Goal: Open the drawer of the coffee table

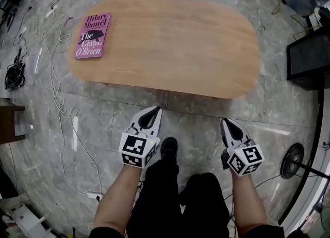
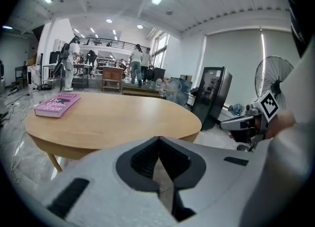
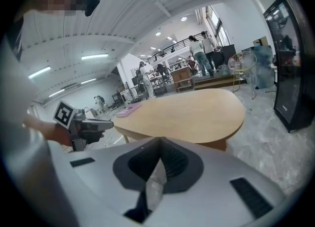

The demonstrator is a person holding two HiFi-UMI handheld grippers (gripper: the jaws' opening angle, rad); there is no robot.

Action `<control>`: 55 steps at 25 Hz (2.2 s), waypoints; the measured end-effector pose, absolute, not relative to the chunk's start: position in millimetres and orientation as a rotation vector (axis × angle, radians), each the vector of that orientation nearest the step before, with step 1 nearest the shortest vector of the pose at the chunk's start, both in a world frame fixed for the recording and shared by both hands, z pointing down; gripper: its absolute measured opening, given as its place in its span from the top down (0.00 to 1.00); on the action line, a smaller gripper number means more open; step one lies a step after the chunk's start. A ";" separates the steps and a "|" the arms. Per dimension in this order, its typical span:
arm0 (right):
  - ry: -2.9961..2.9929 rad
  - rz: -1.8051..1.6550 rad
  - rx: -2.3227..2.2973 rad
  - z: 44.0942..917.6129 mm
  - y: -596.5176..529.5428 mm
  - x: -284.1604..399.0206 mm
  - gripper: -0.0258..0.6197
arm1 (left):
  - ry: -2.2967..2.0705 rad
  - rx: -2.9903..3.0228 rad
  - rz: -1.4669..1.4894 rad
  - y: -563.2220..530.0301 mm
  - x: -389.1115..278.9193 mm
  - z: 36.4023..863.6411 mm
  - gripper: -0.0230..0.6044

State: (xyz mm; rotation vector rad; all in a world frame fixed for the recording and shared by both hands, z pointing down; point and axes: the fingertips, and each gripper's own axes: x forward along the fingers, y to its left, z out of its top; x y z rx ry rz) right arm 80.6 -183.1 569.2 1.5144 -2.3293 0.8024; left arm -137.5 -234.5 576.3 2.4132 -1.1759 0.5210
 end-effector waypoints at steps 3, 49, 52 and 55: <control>-2.340 0.775 1.512 588.6 -182.5 89.8 0.95 | -1.195 2.405 0.511 -235.6 -136.5 601.4 0.95; -2.309 0.467 1.632 724.5 -257.4 192.5 0.60 | -1.377 2.492 0.528 -322.7 -164.3 749.2 0.52; -2.304 0.453 1.637 723.7 -263.0 193.9 0.62 | -1.352 2.510 0.529 -326.3 -158.5 748.6 0.52; -2.295 0.435 1.644 721.9 -270.6 193.7 0.63 | -1.351 2.515 0.514 -329.6 -155.5 745.3 0.52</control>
